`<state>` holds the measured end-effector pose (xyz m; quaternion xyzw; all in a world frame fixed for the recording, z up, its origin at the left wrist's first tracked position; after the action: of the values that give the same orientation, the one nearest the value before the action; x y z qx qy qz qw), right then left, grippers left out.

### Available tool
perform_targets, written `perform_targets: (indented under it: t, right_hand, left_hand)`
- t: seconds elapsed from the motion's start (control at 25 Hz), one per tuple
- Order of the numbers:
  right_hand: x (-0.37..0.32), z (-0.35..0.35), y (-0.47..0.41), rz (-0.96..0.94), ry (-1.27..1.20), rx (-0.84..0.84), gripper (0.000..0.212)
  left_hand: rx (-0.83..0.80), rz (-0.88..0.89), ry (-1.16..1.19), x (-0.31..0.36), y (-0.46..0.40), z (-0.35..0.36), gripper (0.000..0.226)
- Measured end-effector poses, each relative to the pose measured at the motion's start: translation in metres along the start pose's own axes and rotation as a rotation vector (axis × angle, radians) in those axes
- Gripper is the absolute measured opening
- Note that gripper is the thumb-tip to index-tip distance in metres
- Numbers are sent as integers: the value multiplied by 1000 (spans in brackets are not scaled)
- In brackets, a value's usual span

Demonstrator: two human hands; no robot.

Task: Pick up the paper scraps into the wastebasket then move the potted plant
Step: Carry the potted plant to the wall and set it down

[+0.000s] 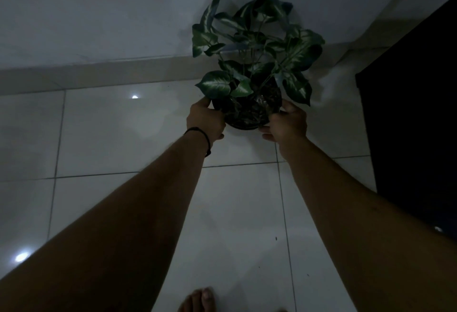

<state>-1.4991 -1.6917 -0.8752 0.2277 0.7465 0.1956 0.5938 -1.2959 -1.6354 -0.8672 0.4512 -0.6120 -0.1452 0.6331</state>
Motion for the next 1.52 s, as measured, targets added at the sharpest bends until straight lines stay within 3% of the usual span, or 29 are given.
perform_targets:
  t: [0.44, 0.6, 0.84, 1.28, 1.52]
  right_hand:
    - [4, 1, -7, 17, -41, -32, 45]
    - [1, -7, -14, 21, -33, -4, 44]
    - [-8, -46, -32, -20, -1, 131, 34]
    - [-17, -106, -55, -54, 14, 285, 52]
    - [-11, -111, -70, -90, 59, 281, 62]
  left_hand:
    - [53, 2, -92, -2, -10, -2, 66]
    - [79, 11, -134, 1, -13, 6, 59]
    - [-9, 9, -150, 15, -22, 49, 60]
    - [-73, 58, -236, 30, -16, 109, 63]
    - [-62, 116, -343, 42, -12, 113, 58]
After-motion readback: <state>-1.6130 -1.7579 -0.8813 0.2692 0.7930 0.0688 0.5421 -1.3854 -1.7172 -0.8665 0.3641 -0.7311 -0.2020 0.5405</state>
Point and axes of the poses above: each hand's wrist, its own y-axis away from the middle knuckle, its own z-axis out of the palm, x = y × z, the point moved 9 cm from there along -y, towards the middle knuckle, and after that the axes turned 5 degrees about -z, right-handed, at the moved point
